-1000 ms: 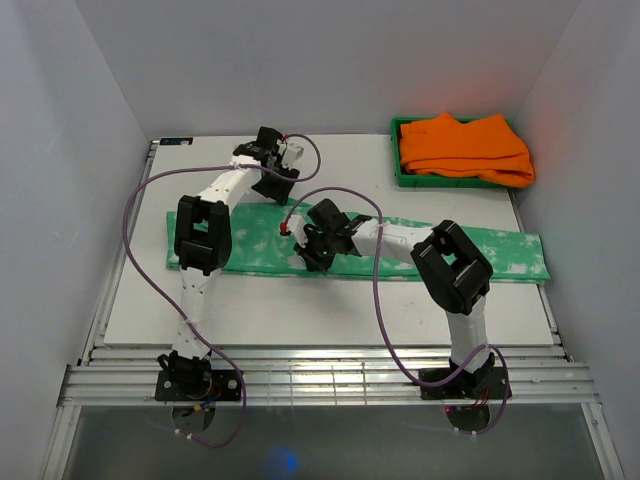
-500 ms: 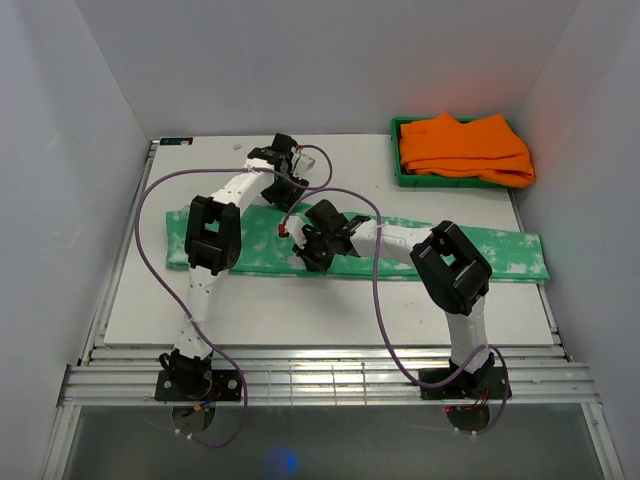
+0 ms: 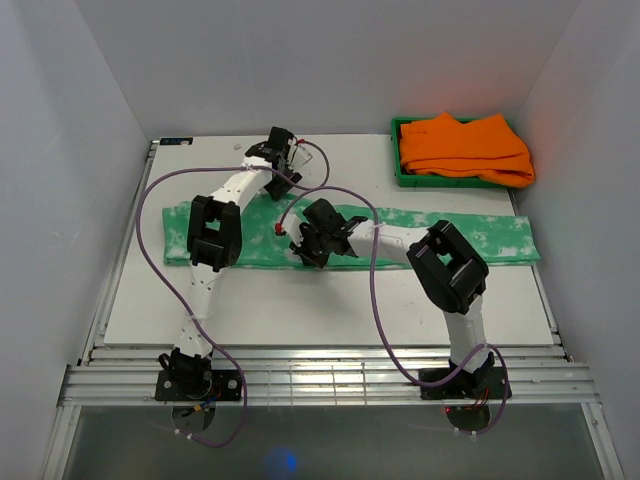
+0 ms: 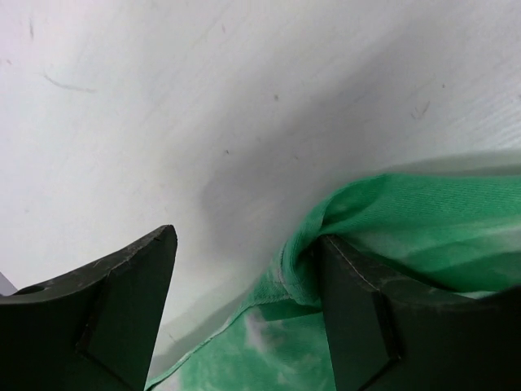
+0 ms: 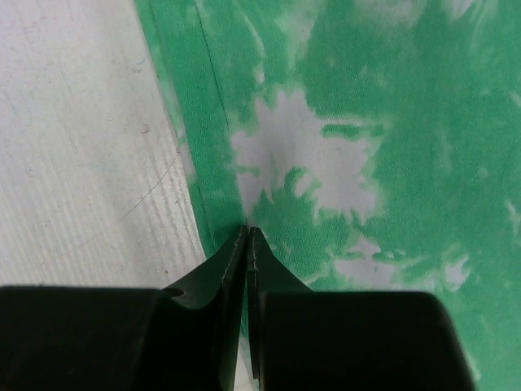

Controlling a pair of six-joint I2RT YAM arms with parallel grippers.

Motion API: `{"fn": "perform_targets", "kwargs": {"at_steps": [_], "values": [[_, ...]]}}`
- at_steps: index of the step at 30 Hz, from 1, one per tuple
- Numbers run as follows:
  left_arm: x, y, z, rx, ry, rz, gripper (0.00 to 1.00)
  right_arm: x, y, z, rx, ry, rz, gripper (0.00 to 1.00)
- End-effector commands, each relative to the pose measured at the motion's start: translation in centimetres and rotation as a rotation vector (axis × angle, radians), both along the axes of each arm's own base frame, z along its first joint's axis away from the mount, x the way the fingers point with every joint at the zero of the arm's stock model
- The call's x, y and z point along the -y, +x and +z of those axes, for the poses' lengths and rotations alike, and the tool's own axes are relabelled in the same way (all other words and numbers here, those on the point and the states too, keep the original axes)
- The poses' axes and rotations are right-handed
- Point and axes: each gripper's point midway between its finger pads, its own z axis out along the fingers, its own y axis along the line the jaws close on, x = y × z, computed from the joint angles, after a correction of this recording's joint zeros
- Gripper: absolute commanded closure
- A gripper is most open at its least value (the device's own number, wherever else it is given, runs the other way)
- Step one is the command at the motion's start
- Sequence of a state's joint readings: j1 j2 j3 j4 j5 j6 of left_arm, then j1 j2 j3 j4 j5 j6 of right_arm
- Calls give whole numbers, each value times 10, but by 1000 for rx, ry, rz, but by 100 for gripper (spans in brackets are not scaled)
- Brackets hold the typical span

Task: Fold and stack the trousers
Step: Fold the trousers

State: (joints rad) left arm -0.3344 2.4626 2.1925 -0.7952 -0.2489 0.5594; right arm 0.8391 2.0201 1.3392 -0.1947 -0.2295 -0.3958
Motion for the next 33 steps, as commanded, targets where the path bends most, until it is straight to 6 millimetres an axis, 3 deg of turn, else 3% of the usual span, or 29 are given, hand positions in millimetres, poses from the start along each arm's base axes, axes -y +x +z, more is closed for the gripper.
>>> {"fn": "perform_targets", "kwargs": {"at_steps": [1, 8, 11, 12, 15, 16, 17, 19, 20, 22, 23, 25, 26, 27, 28, 30, 31, 33], "values": [[-13, 67, 81, 348, 22, -2, 22, 65, -54, -75, -210, -310, 8, 92], [22, 81, 95, 440, -97, -71, 17, 51, -53, -72, -212, -305, 34, 92], [22, 71, 103, 425, -150, -29, 13, 42, -45, -60, -190, -277, 16, 91], [20, 67, 119, 443, -165, -15, 12, 40, -43, -51, -174, -260, 15, 89], [16, 55, 129, 429, -272, 23, 9, 34, -41, -30, -152, -213, 13, 81], [15, 50, 154, 462, -320, 27, 3, 33, -40, -25, -151, -201, 11, 78], [7, 47, 154, 459, -346, 51, 2, 33, -41, -21, -154, -194, 9, 75], [9, 43, 173, 485, -449, 56, 2, 30, -42, -9, -151, -165, 13, 67], [7, 37, 196, 519, -486, 54, 2, 30, -42, -6, -147, -159, 13, 53], [3, 29, 199, 518, -561, 52, 2, 32, -40, 4, -138, -142, 4, 36], [-5, 23, 217, 539, -590, 55, 2, 35, -35, 10, -139, -132, -14, 32], [-8, 9, 210, 492, -645, 57, 2, 39, -28, 25, -145, -88, -37, 23], [-18, 2, 220, 506, -665, 72, 2, 46, -16, 34, -149, -60, -71, 21], [-21, -5, 205, 466, -673, 90, 2, 50, -10, 44, -153, -32, -88, 20], [-24, -11, 203, 449, -700, 110, 2, 51, -9, 52, -186, 11, -86, 20], [-31, -22, 204, 435, -749, 108, 2, 66, 11, 68, -207, 68, -140, 20], [-34, -29, 184, 398, -750, 125, 2, 69, 9, 72, -244, 92, -135, 20], [-41, -32, 176, 401, -744, 141, 2, 88, 25, 79, -249, 116, -178, 22]]}}
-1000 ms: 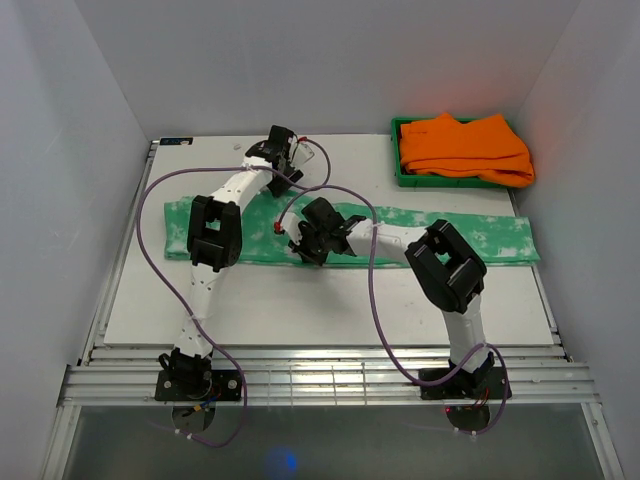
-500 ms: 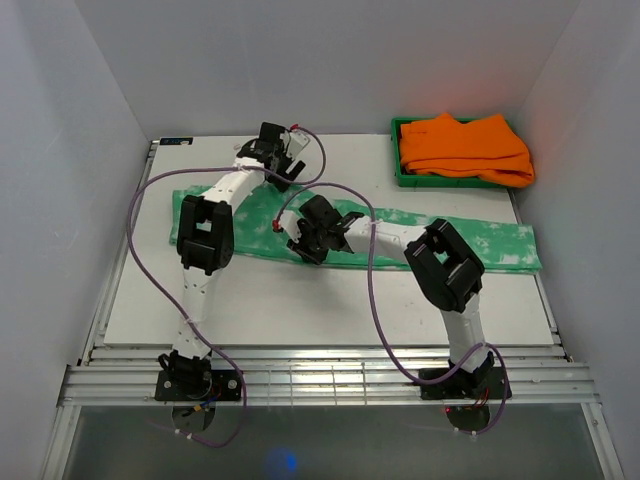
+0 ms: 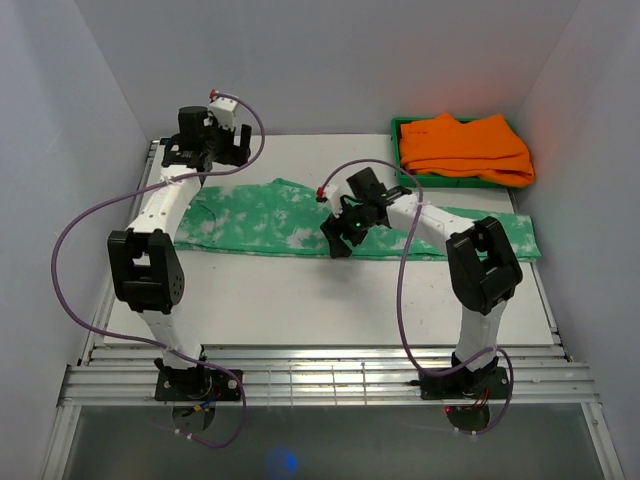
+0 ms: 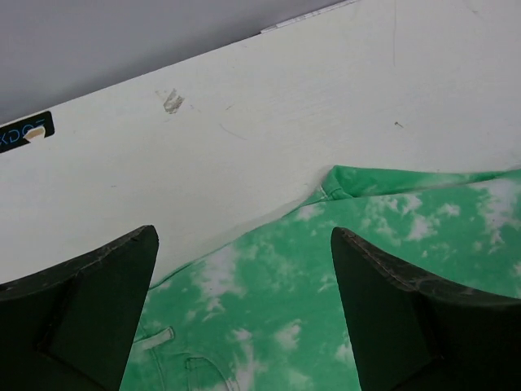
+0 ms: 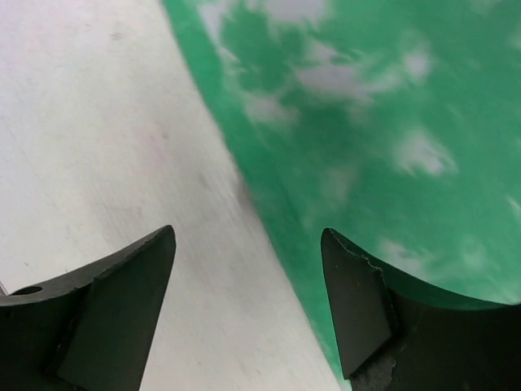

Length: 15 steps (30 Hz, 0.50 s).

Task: Fold and stack the trousers
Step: Fold the trousers

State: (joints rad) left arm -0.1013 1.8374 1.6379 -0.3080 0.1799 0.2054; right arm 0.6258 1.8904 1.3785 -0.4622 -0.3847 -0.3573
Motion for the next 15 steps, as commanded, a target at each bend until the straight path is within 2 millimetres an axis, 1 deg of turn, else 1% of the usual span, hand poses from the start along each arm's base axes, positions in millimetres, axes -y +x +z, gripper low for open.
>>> {"fn": "perform_targets", "kwargs": {"at_steps": [1, 2, 3, 4, 5, 6, 7, 8, 9, 10, 11, 12, 13, 14, 15], "values": [[6, -16, -21, -39, -83, -28, 2, 19, 5, 30, -70, 87, -36, 23], [4, -17, -25, -45, -88, -24, 2, 31, 14, 29, -69, 84, -64, 24], [6, -18, -29, -56, -98, -41, 2, 39, 17, 25, -69, 69, -77, 26], [8, -21, -29, -61, -115, -67, 2, 55, 26, 19, -62, 32, -117, 32], [7, -25, -33, -82, -150, -65, 2, 65, 28, 13, -64, 0, -131, 35], [10, -30, -36, -107, -183, -80, 5, 77, 33, 8, -47, -34, -143, 38], [12, -35, -41, -144, -208, -93, 8, 103, 42, -2, -41, -86, -203, 41], [10, -40, -48, -184, -230, -86, 10, 116, 46, -5, -36, -100, -228, 43], [9, -49, -61, -247, -263, -67, 12, 131, 51, -6, -29, -112, -261, 45], [6, -54, -72, -285, -270, -53, 14, 158, 59, -9, -30, -135, -328, 46], [-3, -59, -85, -326, -281, -30, 15, 170, 62, -11, -31, -146, -355, 47], [-23, -66, -103, -371, -299, 20, 16, 183, 66, -12, -26, -152, -382, 47], [-33, -69, -113, -408, -339, 68, 18, 202, 70, -15, -21, -171, -424, 47], [-57, -71, -130, -446, -373, 128, 18, 210, 65, -25, -36, -192, -433, 47], [-65, -77, -142, -493, -404, 150, 19, 217, 64, -34, -39, -211, -438, 46]]}}
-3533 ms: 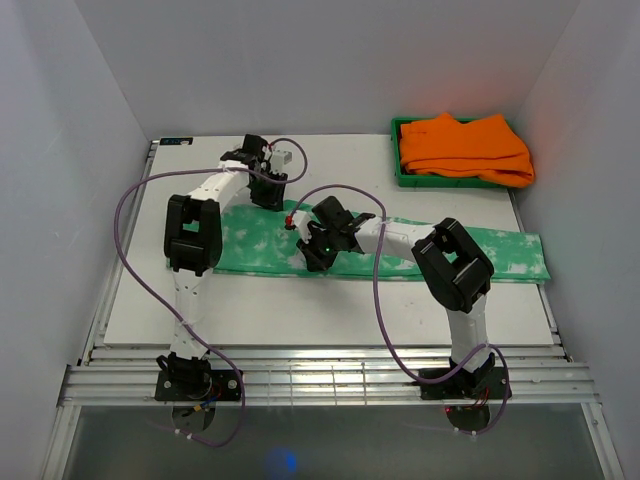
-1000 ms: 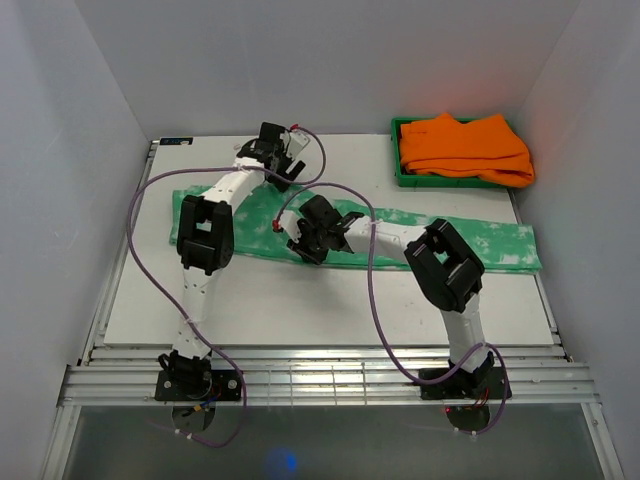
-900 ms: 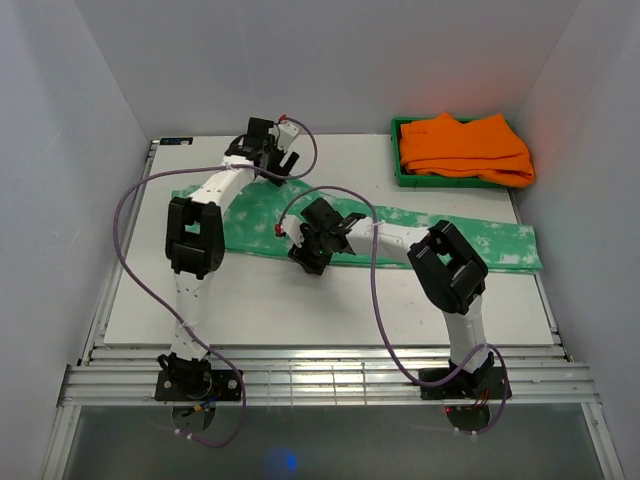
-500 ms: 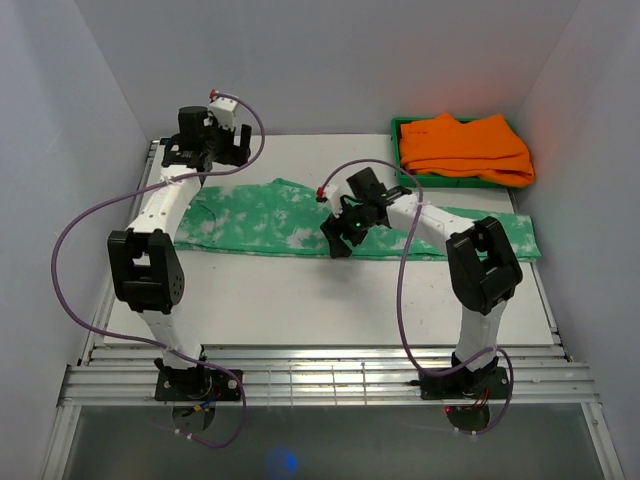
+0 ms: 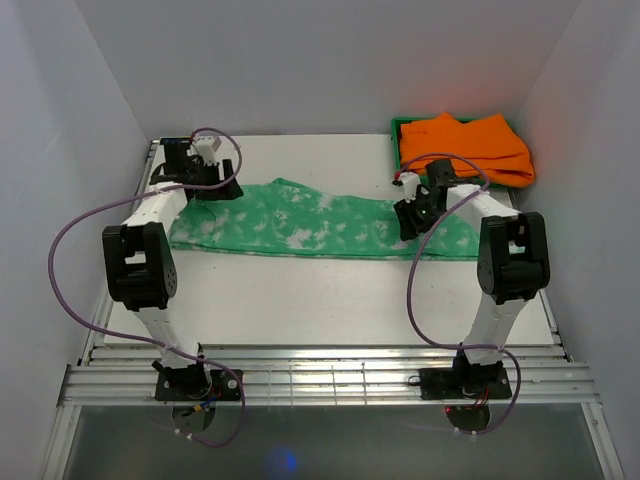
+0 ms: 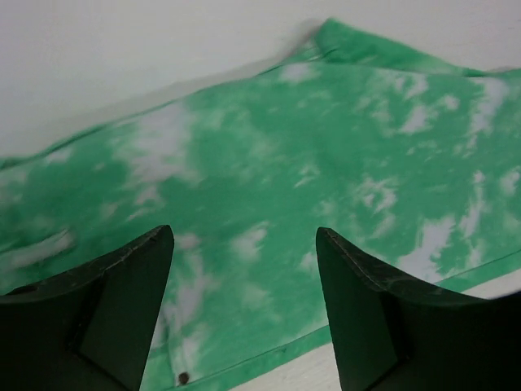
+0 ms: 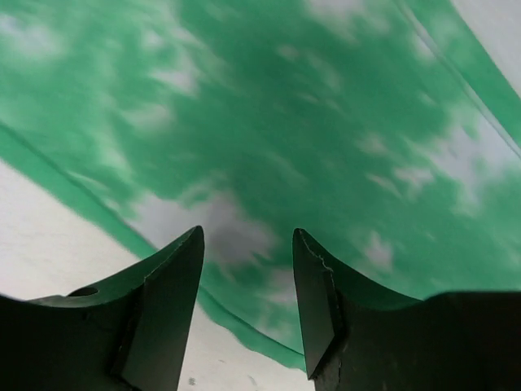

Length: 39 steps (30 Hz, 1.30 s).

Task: Fold and stack the trousers
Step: Fold the trousers

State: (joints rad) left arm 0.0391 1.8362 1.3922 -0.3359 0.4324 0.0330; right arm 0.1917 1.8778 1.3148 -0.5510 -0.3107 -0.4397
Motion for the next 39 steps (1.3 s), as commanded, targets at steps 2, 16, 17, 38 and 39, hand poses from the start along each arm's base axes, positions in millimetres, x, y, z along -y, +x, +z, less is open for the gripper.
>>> {"fn": "perform_targets", "kwargs": {"at_steps": [2, 16, 17, 38, 39], "values": [[-66, -28, -62, -251, -136, 188, 20, 49, -20, -34, -50, -132, -38, 45], [-157, -94, -82, -333, 118, 249, 19, 61, -80, 17, -25, -46, -89, 22], [-163, -94, -79, -325, 135, 255, 19, 67, -80, 31, -11, -45, -119, 19], [-121, -115, -39, -198, 69, 120, 17, 287, -91, 5, -162, 50, -770, 23], [-123, -115, -39, -199, 73, 124, 17, 286, -90, 2, -169, 65, -771, 24]]}}
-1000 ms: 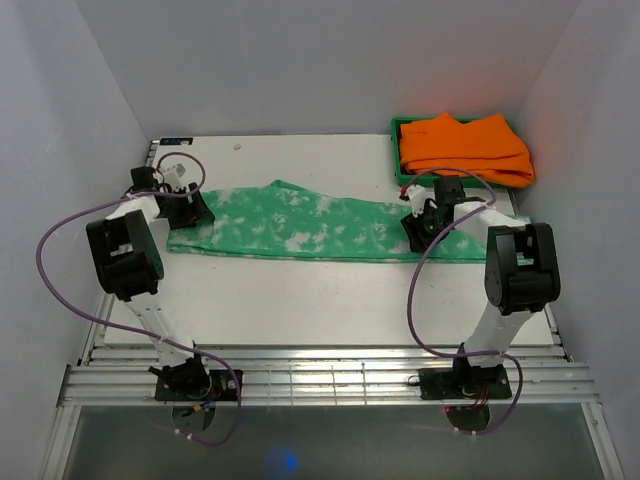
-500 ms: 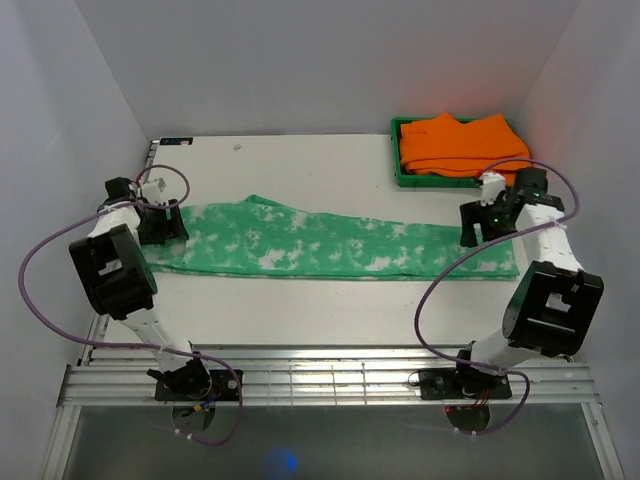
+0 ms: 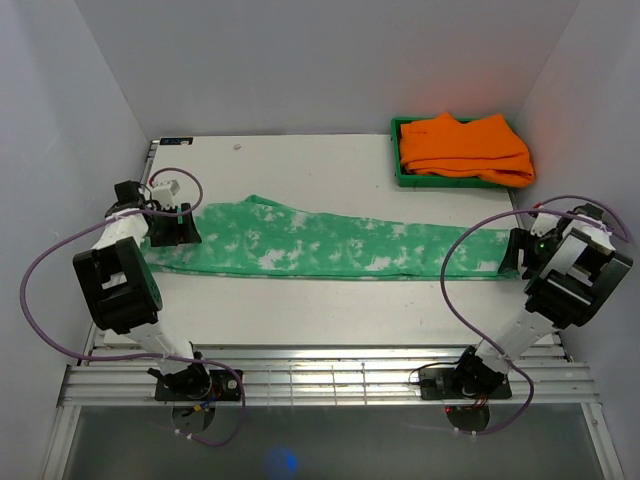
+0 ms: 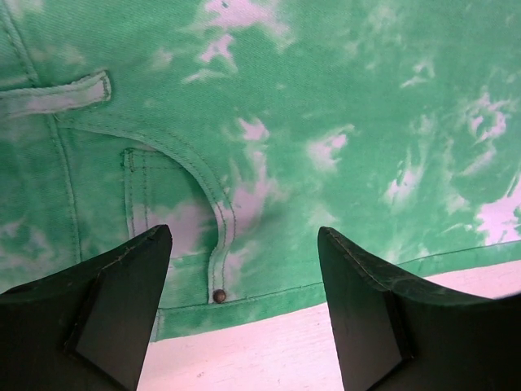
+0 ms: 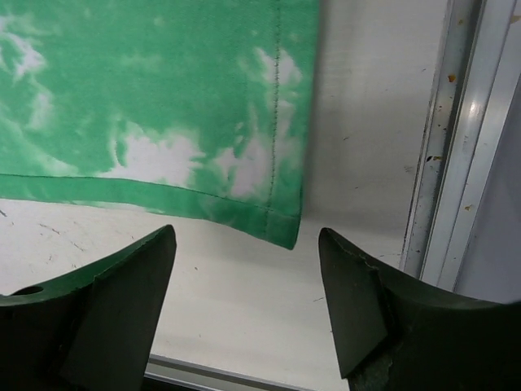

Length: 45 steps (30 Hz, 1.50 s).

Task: Fold and stack the trousers
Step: Fold the trousers

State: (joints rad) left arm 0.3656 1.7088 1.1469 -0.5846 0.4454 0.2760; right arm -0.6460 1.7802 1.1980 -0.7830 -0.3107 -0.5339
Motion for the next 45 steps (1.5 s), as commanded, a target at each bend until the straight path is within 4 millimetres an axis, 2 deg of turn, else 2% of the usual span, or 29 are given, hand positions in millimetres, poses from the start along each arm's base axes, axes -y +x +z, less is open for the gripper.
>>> {"fn": "perform_targets", "kwargs": {"at_steps": [1, 5, 9, 11, 12, 13, 14, 16, 18, 21, 23, 24, 27, 28, 29, 30, 31, 33, 34, 35, 37, 38, 39, 41, 42, 43, 44, 45], "values": [[1, 3, 23, 76, 10, -22, 16, 8, 18, 5, 57, 35, -28, 25], [-2, 4, 26, 81, 25, -12, 16, -5, 18, -16, 15, 136, -59, 33], [-2, 6, 34, 100, 26, -6, 16, -15, 15, -29, -9, 206, -77, 46], [-2, 6, 35, 103, 27, -3, 16, -18, 17, -26, 9, 221, -72, 60], [-2, 6, 34, 99, 23, -1, 16, -19, 20, -21, 28, 227, -68, 66], [-2, 5, 33, 96, 22, -1, 16, -20, 21, -14, 41, 231, -66, 83], [0, 5, 32, 94, 17, -5, 16, -19, 25, -1, 75, 220, -56, 91], [1, 2, 28, 87, 12, -9, 16, -23, 32, 24, 133, 233, -32, 92], [2, 1, 26, 89, 12, -16, 17, -21, 41, 59, 217, 201, 4, 92], [4, -1, 21, 87, 4, -21, 17, -37, 46, 100, 297, 214, 63, 92], [6, -3, 18, 85, -6, -25, 17, -57, 51, 124, 351, 228, 123, 92], [7, -3, 17, 83, -11, -26, 17, -78, 55, 132, 370, 251, 180, 92], [8, -3, 15, 80, -18, -26, 17, -117, 57, 143, 405, 273, 272, 92], [9, -4, 14, 77, -19, -26, 17, -144, 59, 144, 406, 287, 344, 92], [7, -3, 12, 78, -17, -23, 17, -161, 55, 143, 397, 304, 365, 92], [8, -4, 11, 74, -16, -23, 17, -175, 60, 144, 417, 298, 407, 92], [7, -4, 8, 69, -14, -20, 17, -203, 59, 142, 411, 301, 480, 92], [8, -5, 3, 53, -26, -13, 17, -232, 57, 139, 403, 333, 517, 92], [8, -6, 0, 45, -30, -7, 17, -258, 61, 139, 425, 334, 583, 92], [9, -6, -1, 39, -42, -3, 17, -268, 62, 135, 416, 343, 595, 92], [12, -9, -7, 20, -57, 0, 17, -313, 60, 137, 422, 384, 677, 92], [13, -10, -8, 16, -67, 4, 17, -325, 61, 133, 411, 401, 688, 92], [14, -10, -9, 13, -71, 3, 17, -347, 57, 134, 400, 426, 719, 92], [15, -11, -12, 7, -81, 9, 17, -369, 62, 127, 398, 441, 754, 92], [16, -11, -14, 3, -83, 10, 17, -388, 58, 126, 393, 458, 788, 92], [16, -13, -18, -7, -85, 10, 17, -397, 58, 123, 380, 475, 785, 92], [16, -13, -19, -10, -85, 12, 17, -408, 63, 114, 379, 485, 791, 92], [15, -14, -21, -16, -83, 16, 17, -423, 58, 110, 367, 501, 815, 92]]}}
